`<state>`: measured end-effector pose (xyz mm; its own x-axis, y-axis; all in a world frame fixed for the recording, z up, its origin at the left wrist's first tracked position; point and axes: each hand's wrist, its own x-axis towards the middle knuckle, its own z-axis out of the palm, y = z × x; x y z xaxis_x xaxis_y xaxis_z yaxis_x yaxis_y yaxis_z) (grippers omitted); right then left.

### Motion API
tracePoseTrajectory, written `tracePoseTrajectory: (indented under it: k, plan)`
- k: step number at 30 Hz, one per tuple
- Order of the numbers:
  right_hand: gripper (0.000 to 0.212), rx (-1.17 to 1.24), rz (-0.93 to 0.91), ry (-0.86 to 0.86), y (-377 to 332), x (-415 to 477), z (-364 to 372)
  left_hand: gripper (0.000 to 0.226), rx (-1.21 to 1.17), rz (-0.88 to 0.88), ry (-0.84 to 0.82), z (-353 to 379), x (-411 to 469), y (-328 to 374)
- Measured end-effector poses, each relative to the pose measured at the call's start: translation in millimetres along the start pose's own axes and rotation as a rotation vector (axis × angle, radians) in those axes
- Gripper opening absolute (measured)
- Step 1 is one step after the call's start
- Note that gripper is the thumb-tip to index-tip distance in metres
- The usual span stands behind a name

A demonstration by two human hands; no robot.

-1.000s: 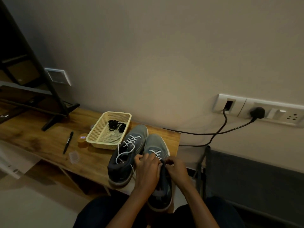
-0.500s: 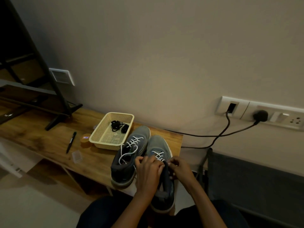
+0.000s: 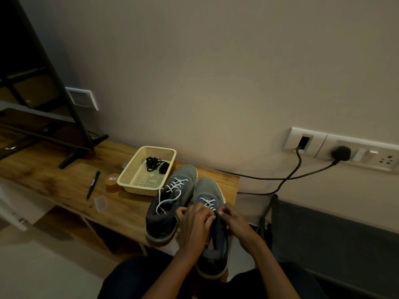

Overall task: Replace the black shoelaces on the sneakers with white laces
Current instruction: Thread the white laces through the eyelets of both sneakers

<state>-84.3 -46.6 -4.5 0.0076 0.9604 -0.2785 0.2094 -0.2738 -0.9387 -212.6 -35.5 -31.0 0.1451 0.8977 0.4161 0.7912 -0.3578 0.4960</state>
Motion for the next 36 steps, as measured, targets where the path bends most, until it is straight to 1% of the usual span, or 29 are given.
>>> tracePoseTrajectory:
  k: [3,6,11,12,14,15,17,20,22,24,25,26,27,28,30,32,34,36]
  plan:
    - [0.023,0.027,0.022,0.017,-0.8,-0.3,1.0,0.020,0.056,0.057,0.005,1.2,-1.6,0.1]
    - [0.022,0.056,0.019,0.025,-0.9,-1.3,1.6,0.020,0.106,0.073,0.018,-2.4,-0.3,1.0]
    - [0.021,0.072,0.034,0.008,-1.5,-0.3,0.9,0.022,0.083,0.042,-0.011,-4.2,1.2,3.4]
    - [0.021,0.056,0.039,0.009,-1.8,0.2,1.2,0.020,0.081,0.033,-0.017,-4.3,1.0,3.3]
    - [0.022,0.023,0.052,0.026,-1.0,0.6,2.9,0.009,0.090,0.023,-0.032,-4.4,1.2,2.4]
    - [0.022,0.006,0.058,0.039,-0.2,0.8,4.0,0.009,0.099,0.018,-0.041,-4.6,1.6,3.5]
    - [0.021,-0.029,0.068,0.069,1.3,1.4,5.3,0.018,0.123,0.003,-0.063,-6.0,2.3,6.7]
    - [0.019,-0.001,0.088,0.141,2.5,3.9,4.5,0.021,0.151,-0.010,-0.058,-10.2,3.5,9.2]
    - [0.017,0.126,0.134,0.244,2.0,4.9,1.1,0.021,0.163,-0.015,-0.055,-10.8,3.6,7.9]
    - [0.013,0.313,0.215,0.381,5.8,4.8,-1.3,0.021,0.175,-0.020,-0.058,-11.6,3.3,8.0]
    - [0.012,0.363,0.245,0.426,8.7,4.8,-0.7,0.022,0.183,-0.022,-0.056,-12.0,3.2,8.6]
    - [0.011,0.354,0.250,0.464,11.6,5.0,0.7,0.023,0.188,-0.025,-0.052,-12.9,3.2,9.0]
    - [0.010,0.291,0.212,0.504,14.2,4.7,2.1,0.026,0.191,-0.026,-0.043,-14.3,2.8,8.8]
    - [0.010,0.155,0.122,0.525,16.4,4.6,2.0,0.029,0.191,-0.030,-0.034,-16.3,2.0,8.7]
    - [0.017,-0.197,-0.094,0.482,16.3,2.2,1.2,0.037,0.186,-0.065,-0.032,-19.7,-1.1,6.6]
    - [0.016,-0.510,-0.207,0.436,14.3,0.6,0.6,0.045,0.180,-0.123,-0.044,-20.8,-5.8,5.4]
    - [0.013,-0.660,-0.241,0.442,15.1,0.0,0.9,0.048,0.174,-0.158,-0.057,-25.2,-10.3,7.2]
    - [0.010,-0.687,-0.240,0.500,15.7,-1.0,2.9,0.049,0.166,-0.193,-0.110,-28.8,-13.5,8.1]
